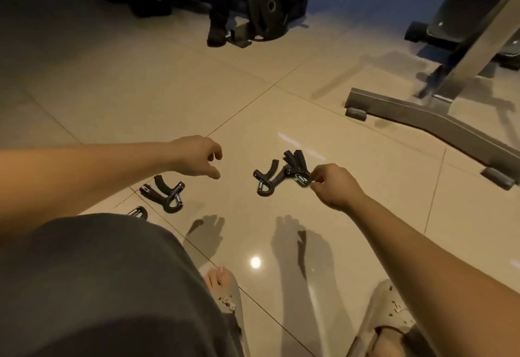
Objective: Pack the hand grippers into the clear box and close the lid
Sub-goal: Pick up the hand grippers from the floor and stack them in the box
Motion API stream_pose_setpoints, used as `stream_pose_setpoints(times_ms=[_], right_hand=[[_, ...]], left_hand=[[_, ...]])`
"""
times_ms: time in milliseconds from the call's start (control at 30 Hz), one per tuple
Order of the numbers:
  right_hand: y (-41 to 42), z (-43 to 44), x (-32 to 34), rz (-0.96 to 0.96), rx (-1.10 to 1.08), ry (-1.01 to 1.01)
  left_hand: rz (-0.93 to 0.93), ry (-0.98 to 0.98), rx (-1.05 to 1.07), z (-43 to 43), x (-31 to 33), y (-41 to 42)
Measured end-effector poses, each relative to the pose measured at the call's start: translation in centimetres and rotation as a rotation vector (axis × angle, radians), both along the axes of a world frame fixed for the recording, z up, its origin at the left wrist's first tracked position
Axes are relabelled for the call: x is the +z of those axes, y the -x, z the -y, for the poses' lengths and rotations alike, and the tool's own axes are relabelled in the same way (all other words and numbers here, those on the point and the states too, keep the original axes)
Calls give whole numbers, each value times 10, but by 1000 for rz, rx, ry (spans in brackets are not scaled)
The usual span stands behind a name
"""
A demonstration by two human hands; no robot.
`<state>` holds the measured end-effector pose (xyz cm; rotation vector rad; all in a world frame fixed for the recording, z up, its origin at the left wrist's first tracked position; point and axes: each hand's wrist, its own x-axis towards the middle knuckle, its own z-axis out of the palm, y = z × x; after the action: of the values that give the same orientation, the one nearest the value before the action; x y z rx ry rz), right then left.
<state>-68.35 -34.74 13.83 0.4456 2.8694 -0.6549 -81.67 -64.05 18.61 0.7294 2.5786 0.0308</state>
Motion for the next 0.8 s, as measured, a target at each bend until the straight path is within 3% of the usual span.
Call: stream_pose_setpoints(times_ms=[233,467,633,800], right_hand=[[109,-46,-71,122,139,-83],[192,-65,-157,324,286,-22],[197,-82,-172,268,331,-226],[165,-107,-174,329,268,-348]], left_hand=[[56,-21,-151,-67,-110,78],[207,-135,-172,-126,-213,104],[126,-119,-226,-138,-238,89],[199,-216,-34,-121,-235,65]])
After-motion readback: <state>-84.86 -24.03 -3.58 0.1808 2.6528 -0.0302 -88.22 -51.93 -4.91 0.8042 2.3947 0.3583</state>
